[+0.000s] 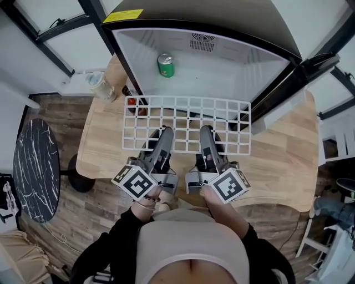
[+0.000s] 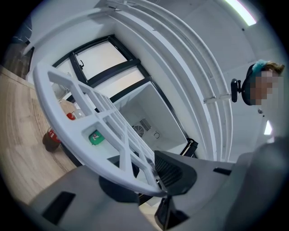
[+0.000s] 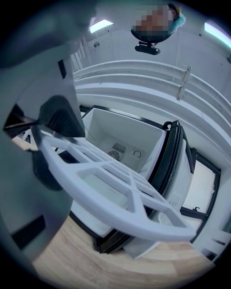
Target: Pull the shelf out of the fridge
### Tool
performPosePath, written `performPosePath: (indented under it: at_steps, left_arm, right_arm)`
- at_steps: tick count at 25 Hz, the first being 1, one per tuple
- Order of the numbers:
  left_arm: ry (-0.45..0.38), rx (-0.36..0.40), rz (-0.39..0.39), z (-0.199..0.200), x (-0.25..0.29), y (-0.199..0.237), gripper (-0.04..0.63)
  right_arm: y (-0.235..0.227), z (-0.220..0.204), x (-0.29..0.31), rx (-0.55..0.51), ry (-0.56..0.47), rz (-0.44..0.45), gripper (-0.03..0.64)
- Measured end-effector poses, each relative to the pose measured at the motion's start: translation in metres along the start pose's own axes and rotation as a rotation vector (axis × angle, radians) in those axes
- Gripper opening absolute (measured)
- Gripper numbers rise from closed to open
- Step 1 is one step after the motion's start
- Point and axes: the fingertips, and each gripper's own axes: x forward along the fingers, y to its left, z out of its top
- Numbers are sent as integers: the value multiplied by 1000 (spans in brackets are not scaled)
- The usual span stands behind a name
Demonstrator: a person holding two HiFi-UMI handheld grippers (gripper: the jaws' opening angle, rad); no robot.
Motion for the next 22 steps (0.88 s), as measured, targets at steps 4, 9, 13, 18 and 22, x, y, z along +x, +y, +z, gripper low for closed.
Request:
performPosePath:
  at_steps: [4, 9, 13, 18, 22]
  left_arm:
    - [4, 5, -5, 4, -26, -1, 101]
    - [25, -3, -17, 4, -74, -8, 101]
    - [38, -2, -42, 6, -110, -18, 101]
    - [52, -9, -73, 3, -153, -29, 101]
    - [62, -13, -92, 3, -183, -36, 101]
  right_arm:
    - [17, -16, -13, -3, -17, 13, 107]
    - [43, -44, -49, -11, -31, -6, 107]
    - [66, -61, -77, -28, -61, 1, 107]
    - [88, -82, -116, -41, -91, -26, 107]
    - [104, -98, -141, -49, -112, -36, 106]
